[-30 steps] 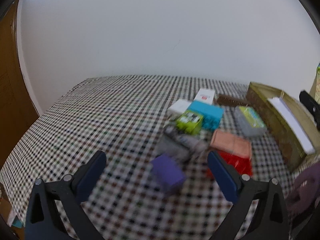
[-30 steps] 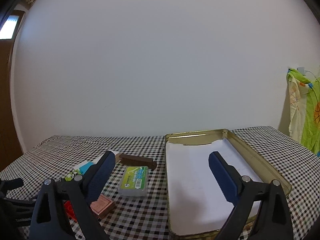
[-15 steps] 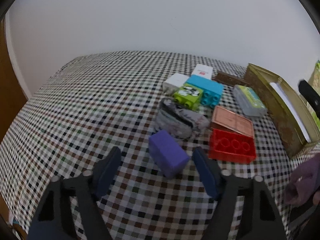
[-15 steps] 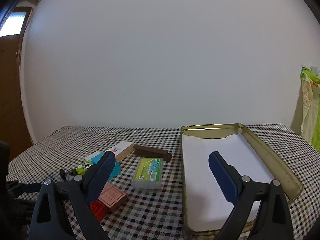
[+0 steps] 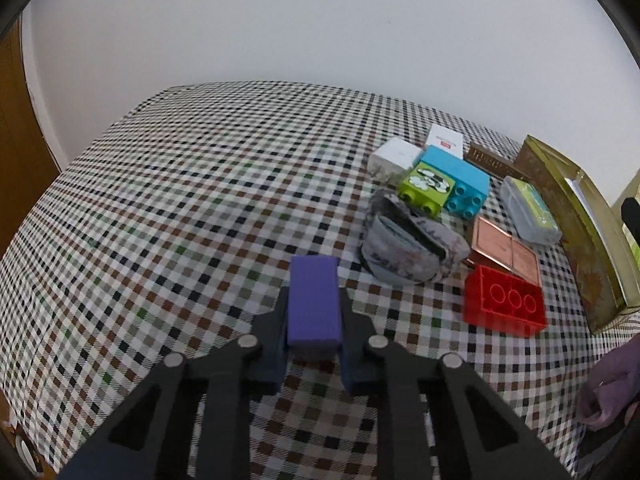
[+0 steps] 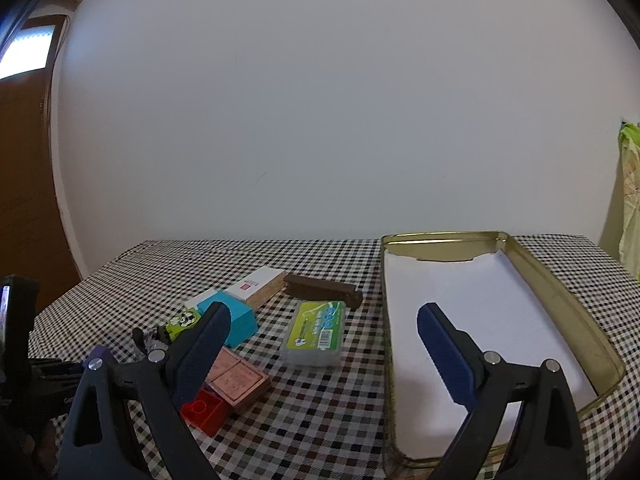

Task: Organize rigid objects
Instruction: 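Lift the purple block with the left gripper while the right gripper grasps the red Lego brick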

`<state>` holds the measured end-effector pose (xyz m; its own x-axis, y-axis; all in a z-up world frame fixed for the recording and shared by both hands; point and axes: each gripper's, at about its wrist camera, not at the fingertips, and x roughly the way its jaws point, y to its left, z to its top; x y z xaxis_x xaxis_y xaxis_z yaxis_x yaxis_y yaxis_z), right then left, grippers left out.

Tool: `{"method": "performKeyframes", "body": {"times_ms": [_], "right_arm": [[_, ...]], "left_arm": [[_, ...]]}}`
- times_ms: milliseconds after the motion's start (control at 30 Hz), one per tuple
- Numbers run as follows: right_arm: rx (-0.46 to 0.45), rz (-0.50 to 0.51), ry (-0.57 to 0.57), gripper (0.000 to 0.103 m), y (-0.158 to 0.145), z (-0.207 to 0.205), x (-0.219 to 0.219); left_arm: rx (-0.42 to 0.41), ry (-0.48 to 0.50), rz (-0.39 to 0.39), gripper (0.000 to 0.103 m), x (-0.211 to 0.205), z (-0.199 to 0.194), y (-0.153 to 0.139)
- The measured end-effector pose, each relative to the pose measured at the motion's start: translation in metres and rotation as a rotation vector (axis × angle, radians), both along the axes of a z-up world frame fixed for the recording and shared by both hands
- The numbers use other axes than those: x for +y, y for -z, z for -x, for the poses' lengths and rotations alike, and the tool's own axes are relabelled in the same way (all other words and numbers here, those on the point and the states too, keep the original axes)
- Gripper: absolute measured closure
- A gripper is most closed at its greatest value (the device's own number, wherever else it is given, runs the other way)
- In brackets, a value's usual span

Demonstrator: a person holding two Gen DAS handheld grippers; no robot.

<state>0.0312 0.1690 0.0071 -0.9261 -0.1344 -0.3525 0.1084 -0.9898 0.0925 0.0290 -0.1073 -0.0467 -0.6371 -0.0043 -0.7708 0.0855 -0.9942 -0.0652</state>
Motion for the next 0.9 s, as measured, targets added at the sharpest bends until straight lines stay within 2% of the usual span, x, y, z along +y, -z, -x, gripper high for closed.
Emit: {"method": "performKeyframes", "body": {"times_ms": [133,200,333,367,433,500,700,900], "right_arm": [[-0.017,0.008,-0.044,0.007,0.001,0.003,-0.007],[-0.047,0.034,-0.111,0.007,0.003,0.004,-0.008],[-0.203,0.097,-0.303,0.018,0.016,0.011,-0.017],[-0.247,0.107,-0.335,0.018,0.019,0.013,-0.020],[-0.268,0.071,-0.374,0.025,0.021,0.012,-0.028],[-0.335,0.101,-0.434,0.027,0.027,0.017,-0.036],[-0.432,0.080,-0.478,0.027,0.044,0.026,-0.064],[-0.480,0.000,-0.482,0.027,0.045,0.038,-0.095]], "left_arm": [[0.007,0.006,0.015,0.085,0.003,-0.001,-0.001],[0.030,0.018,0.014,0.085,0.002,-0.003,-0.003],[0.072,0.019,0.048,0.085,0.000,-0.010,-0.008],[0.078,0.015,0.050,0.085,-0.002,-0.011,-0.009],[0.084,0.006,0.032,0.085,-0.006,-0.012,-0.010],[0.092,-0.005,0.020,0.085,-0.010,-0.013,-0.011],[0.112,-0.008,0.023,0.085,-0.015,-0.015,-0.022],[0.112,-0.007,0.009,0.085,-0.023,-0.018,-0.025]]}}
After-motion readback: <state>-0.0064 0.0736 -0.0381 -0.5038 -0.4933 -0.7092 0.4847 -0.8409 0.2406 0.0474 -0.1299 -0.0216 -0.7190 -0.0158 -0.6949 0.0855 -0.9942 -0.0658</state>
